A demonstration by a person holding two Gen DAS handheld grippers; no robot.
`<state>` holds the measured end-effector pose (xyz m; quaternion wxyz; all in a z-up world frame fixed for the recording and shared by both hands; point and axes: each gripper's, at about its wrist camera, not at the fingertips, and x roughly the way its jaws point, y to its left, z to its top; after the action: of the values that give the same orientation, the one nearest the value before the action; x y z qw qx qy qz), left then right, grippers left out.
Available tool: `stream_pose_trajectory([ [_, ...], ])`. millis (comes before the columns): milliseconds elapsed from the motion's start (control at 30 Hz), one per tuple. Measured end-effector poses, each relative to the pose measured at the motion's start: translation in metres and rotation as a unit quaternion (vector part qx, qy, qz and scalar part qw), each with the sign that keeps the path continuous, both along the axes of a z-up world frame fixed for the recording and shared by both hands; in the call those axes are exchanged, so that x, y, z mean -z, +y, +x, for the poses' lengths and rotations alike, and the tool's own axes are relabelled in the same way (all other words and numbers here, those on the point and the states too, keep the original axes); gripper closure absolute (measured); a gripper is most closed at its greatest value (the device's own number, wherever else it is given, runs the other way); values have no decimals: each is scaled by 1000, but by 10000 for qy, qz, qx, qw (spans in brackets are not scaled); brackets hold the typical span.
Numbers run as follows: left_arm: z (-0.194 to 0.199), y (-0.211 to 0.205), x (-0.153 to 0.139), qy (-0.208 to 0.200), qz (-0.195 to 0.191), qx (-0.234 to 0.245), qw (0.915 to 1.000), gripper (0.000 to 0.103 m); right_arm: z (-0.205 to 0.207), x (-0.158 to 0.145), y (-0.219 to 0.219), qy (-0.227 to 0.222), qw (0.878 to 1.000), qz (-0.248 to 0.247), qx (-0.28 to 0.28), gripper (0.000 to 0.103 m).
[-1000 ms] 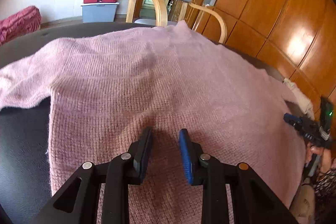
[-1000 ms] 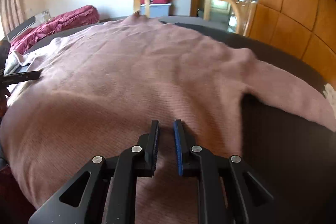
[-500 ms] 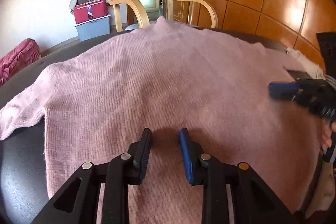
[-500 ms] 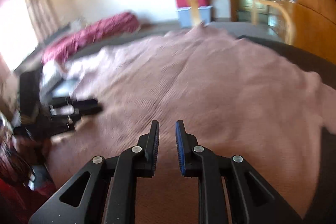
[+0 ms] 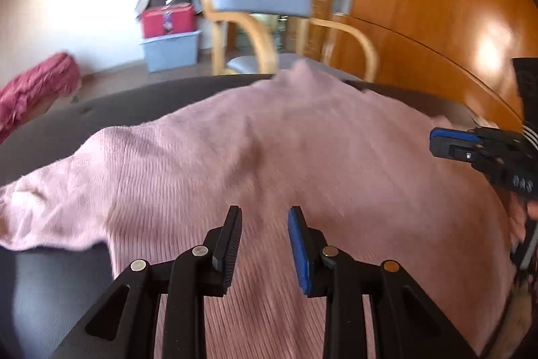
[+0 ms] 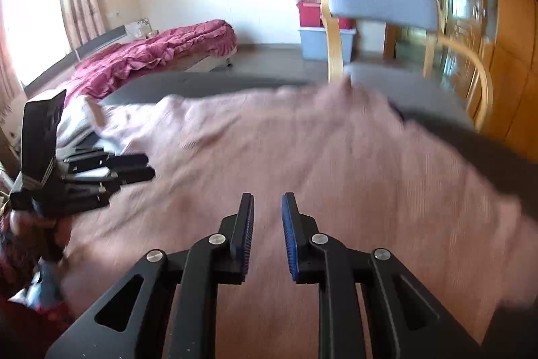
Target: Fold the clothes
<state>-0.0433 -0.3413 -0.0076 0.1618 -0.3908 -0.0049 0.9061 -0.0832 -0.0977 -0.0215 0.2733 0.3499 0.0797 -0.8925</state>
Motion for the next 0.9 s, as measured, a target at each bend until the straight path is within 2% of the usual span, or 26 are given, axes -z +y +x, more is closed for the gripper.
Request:
stream_pose_trajectory([
  [100, -25, -5, 20, -515, 305, -256, 9979, 75, -33, 7, -29, -14, 9997, 215, -81, 81],
  [267, -27, -17, 28, -533, 772, -299, 9951, 75, -86, 31, -72, -225, 9980, 541, -250, 81],
  [433, -27, -21, 30, -542, 828, -302, 9946, 75, -129, 57, -99, -410, 9956, 810, -225, 81],
  [633, -18, -20, 26, -510, 733, -306, 9955, 75, -147, 60, -83, -404, 9974, 512, 306, 81],
  [833, -12, -19, 22, -477, 680, -307, 9961, 75, -129, 48, -72, -383, 9982, 439, 141, 78],
  [900, -11, -18, 22, -470, 654, -308, 9963, 75, -114, 38, -61, -126, 9985, 533, 77, 78],
])
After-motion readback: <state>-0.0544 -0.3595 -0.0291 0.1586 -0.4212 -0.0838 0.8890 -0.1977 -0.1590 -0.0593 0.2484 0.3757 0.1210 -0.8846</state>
